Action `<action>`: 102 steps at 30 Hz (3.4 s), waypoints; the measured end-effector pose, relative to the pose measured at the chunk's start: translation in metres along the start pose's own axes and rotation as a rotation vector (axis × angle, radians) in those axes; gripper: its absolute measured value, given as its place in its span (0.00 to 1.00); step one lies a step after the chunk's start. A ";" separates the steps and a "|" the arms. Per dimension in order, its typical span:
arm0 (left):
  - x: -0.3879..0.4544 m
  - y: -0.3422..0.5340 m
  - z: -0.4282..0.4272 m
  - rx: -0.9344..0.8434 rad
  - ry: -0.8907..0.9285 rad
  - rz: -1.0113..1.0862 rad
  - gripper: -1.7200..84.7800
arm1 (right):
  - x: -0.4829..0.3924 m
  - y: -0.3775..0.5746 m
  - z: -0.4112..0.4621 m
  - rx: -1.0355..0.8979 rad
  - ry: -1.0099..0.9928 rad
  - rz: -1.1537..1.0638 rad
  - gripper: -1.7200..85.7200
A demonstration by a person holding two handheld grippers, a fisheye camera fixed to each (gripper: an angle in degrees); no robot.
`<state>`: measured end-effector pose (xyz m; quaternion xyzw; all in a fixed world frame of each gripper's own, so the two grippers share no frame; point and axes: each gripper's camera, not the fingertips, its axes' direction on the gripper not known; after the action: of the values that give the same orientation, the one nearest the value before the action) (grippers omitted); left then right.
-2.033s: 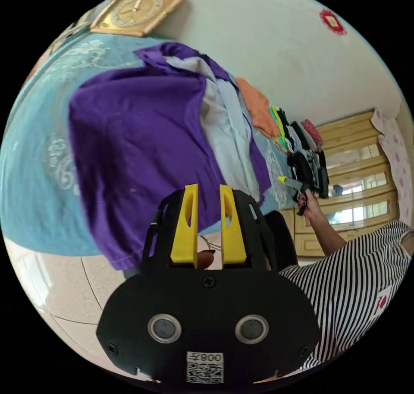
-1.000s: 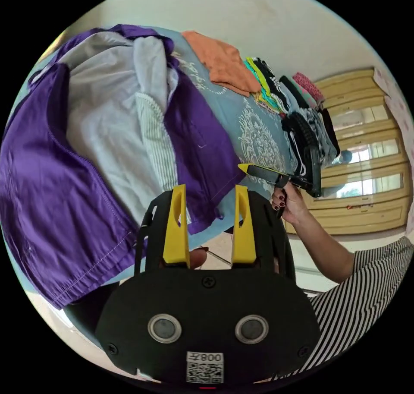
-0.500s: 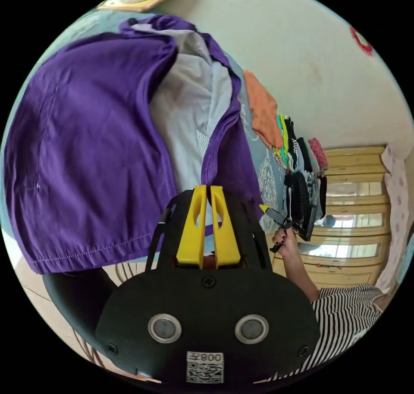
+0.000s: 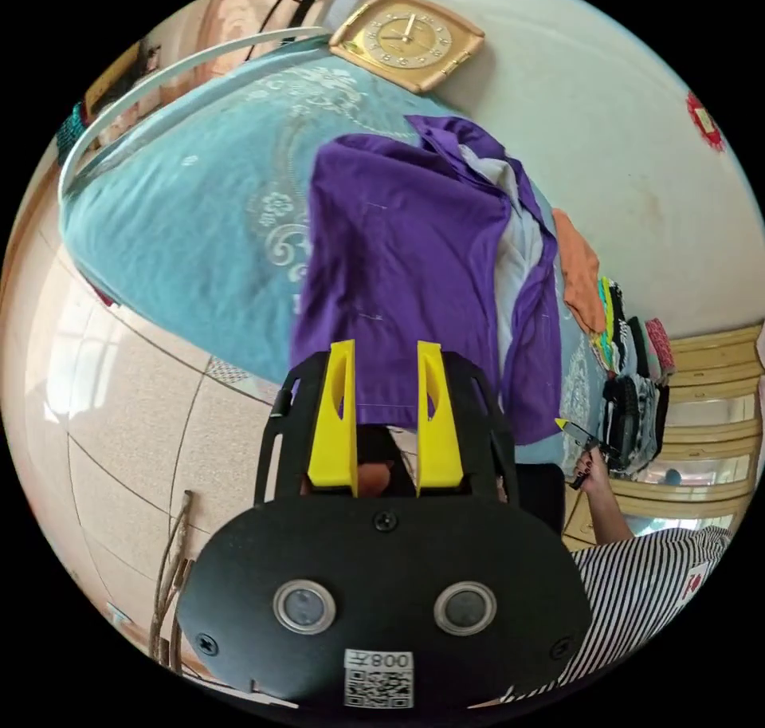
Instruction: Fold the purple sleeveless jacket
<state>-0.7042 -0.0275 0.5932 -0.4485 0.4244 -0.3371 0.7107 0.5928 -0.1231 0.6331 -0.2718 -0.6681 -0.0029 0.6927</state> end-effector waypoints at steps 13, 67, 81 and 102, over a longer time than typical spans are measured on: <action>0.014 -0.033 -0.033 -0.176 -0.033 0.095 0.05 | 0.021 0.023 0.007 -0.013 -0.063 0.095 0.03; 0.353 -0.467 -0.011 0.339 0.171 0.640 0.13 | -0.168 -0.573 0.198 0.456 0.311 -0.295 0.07; 0.348 -0.514 0.048 0.181 0.257 0.500 0.05 | -0.185 -0.572 0.361 0.188 0.594 -0.580 0.03; 0.391 -0.538 0.114 0.107 0.192 0.645 0.03 | -0.168 -0.566 0.432 0.175 0.619 -0.782 0.08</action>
<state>-0.4927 -0.5228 0.9995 -0.2196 0.5912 -0.1572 0.7600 -0.0325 -0.5014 0.6703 0.0714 -0.4810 -0.2865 0.8255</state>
